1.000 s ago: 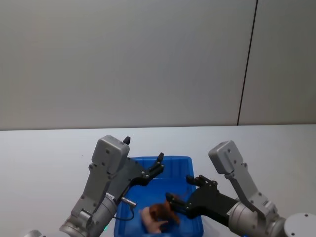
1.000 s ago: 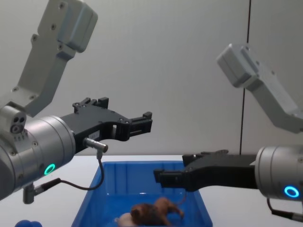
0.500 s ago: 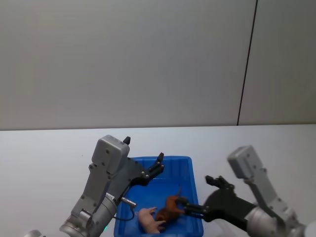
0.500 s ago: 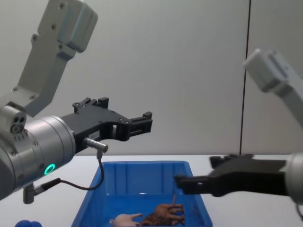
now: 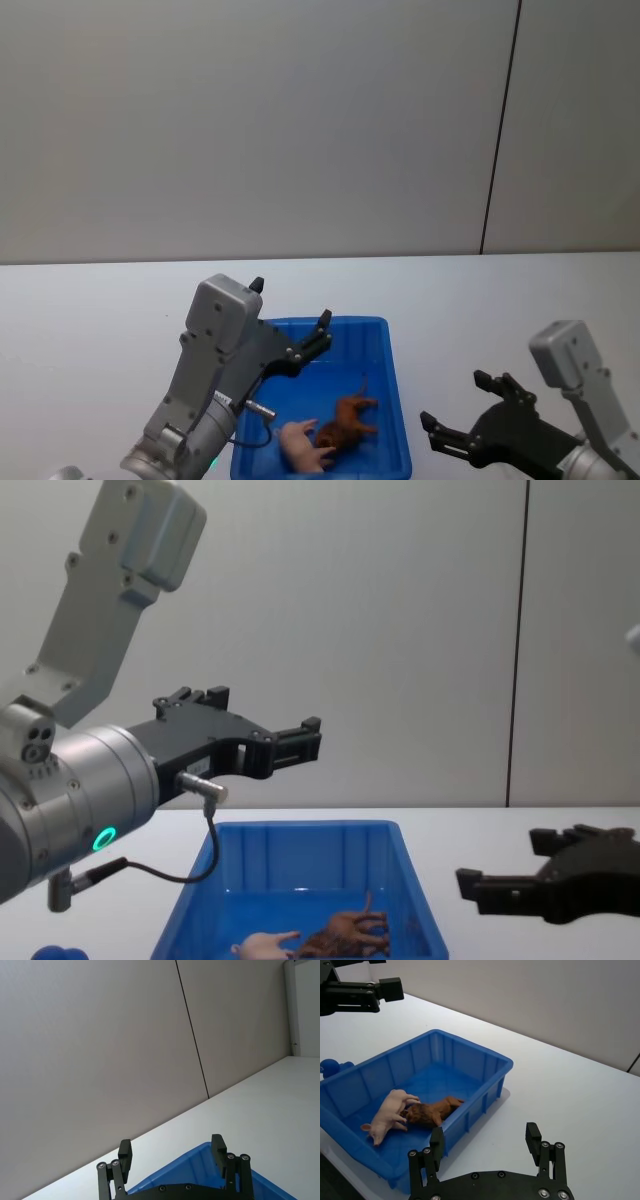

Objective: Pick up the two dolls from the table and place them into the box.

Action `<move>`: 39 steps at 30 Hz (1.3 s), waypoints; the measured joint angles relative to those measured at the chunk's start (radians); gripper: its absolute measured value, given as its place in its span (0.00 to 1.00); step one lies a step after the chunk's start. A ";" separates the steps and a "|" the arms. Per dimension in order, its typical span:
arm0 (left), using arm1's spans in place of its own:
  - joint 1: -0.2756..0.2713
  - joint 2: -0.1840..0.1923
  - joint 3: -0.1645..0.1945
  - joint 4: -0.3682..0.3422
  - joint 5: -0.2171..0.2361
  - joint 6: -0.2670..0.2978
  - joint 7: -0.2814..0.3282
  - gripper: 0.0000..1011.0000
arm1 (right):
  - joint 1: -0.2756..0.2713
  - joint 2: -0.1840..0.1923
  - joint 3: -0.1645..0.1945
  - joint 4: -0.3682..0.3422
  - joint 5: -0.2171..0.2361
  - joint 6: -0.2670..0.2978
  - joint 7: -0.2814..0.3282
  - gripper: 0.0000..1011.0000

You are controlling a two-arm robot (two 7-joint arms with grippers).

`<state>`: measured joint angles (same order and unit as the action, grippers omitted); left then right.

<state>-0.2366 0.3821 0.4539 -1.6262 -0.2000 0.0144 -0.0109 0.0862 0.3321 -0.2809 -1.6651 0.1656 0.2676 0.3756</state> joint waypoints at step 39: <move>0.276 0.272 -0.120 -0.167 -0.188 0.140 0.231 0.99 | -0.053 0.051 0.026 -0.032 0.034 -0.028 -0.029 0.99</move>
<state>0.0393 0.6545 0.3338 -1.7932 -0.3884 0.1544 0.2199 0.0332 0.3830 -0.2544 -1.6972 0.1999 0.2395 0.3470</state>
